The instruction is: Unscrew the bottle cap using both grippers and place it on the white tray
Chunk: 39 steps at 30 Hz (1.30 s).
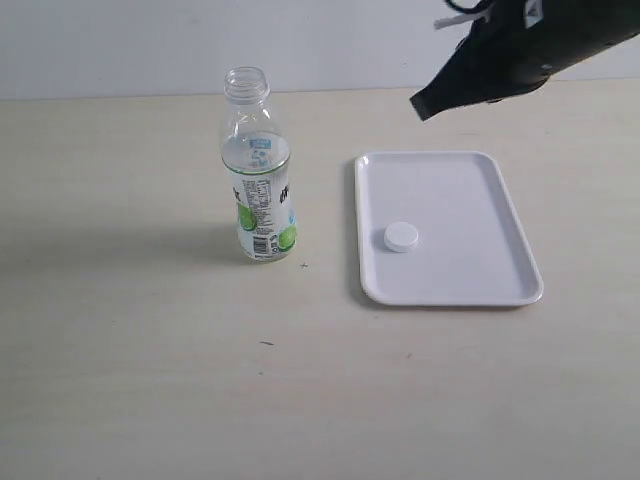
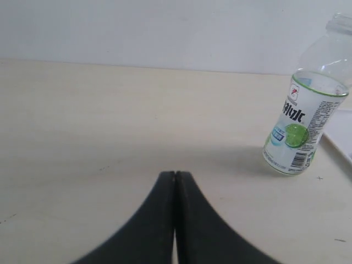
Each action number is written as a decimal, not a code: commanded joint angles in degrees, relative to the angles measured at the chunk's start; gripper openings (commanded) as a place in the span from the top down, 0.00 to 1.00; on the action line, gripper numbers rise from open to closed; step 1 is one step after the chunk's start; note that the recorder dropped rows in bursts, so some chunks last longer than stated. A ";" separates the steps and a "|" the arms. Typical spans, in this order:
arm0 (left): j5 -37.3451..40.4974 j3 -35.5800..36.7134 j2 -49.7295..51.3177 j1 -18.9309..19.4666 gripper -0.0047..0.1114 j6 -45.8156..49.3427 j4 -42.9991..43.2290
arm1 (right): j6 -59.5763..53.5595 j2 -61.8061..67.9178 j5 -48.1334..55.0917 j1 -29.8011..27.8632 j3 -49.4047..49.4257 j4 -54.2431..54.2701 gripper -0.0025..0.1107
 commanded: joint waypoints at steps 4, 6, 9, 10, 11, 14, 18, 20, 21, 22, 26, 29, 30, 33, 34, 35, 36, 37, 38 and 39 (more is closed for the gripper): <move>-0.18 0.02 -0.36 0.07 0.96 0.21 0.28 | 0.20 -24.51 -4.04 -3.02 15.86 -3.21 0.98; -0.18 0.02 -0.36 0.07 0.96 0.21 0.28 | 2.86 -33.11 -5.43 -6.86 21.96 -1.95 0.98; -0.18 0.02 -0.36 0.07 0.96 0.21 0.28 | 8.40 -45.42 -6.39 -13.44 29.42 -1.84 0.98; -0.18 0.02 -0.36 0.07 0.96 0.21 0.28 | 9.53 -48.83 -6.39 -15.73 31.63 -1.84 0.98; -0.18 0.02 -0.36 0.07 0.96 0.21 0.28 | 10.61 -53.93 -6.39 -17.78 33.63 -1.84 0.98; -0.18 0.02 -0.36 0.07 0.96 0.21 0.28 | 11.52 -64.99 -6.39 -21.95 38.00 -1.84 0.98; -0.18 0.02 -0.36 0.07 0.96 0.21 0.28 | 11.93 -77.10 -6.10 -23.74 41.25 -1.84 0.98; -0.18 0.02 -0.36 0.07 0.96 0.21 0.28 | 11.93 -81.35 -5.90 -23.74 42.00 -1.84 0.98; -0.18 0.02 -0.36 0.07 0.96 0.21 0.28 | 11.93 -83.30 -5.35 -23.74 42.00 -1.84 0.98; -0.18 0.02 -0.36 0.07 0.96 0.21 0.28 | 11.93 -84.94 -5.18 -23.74 42.00 -1.84 0.98; -0.18 0.02 -0.36 0.07 0.96 0.21 0.28 | 11.93 -87.36 -4.18 -23.74 42.00 -1.48 0.98; -0.18 0.02 -0.36 0.07 0.96 0.21 0.28 | 11.93 -87.36 -4.97 -23.74 42.47 -1.20 0.98; -0.18 0.02 -0.36 0.07 0.96 0.21 0.28 | 11.67 -87.36 -6.39 -23.74 43.61 -0.67 0.98; -0.18 0.02 -0.36 0.07 0.96 0.21 0.28 | 5.43 -87.36 -8.63 -23.74 46.56 4.30 0.98; -0.18 0.02 -0.36 0.07 0.96 0.21 0.28 | 2.09 -87.36 -9.03 -23.74 47.83 7.25 0.98; -0.18 0.02 -0.36 0.07 0.96 0.21 0.28 | -2.15 -87.36 -9.20 -23.74 48.91 9.73 0.98; -0.18 0.02 -0.36 0.07 0.96 0.21 0.28 | -5.91 -87.36 -9.28 -23.74 50.53 13.40 0.98; -0.18 0.02 -0.36 0.07 0.96 0.21 0.28 | -8.64 -87.36 -9.28 -23.74 51.64 15.29 0.98; -0.18 0.02 -0.36 0.07 0.96 0.21 0.28 | -10.51 -87.36 -9.33 -23.74 52.92 17.32 0.98; -0.18 0.02 -0.36 0.07 0.96 0.21 0.28 | -11.12 -87.36 -9.75 -23.74 54.11 19.05 0.98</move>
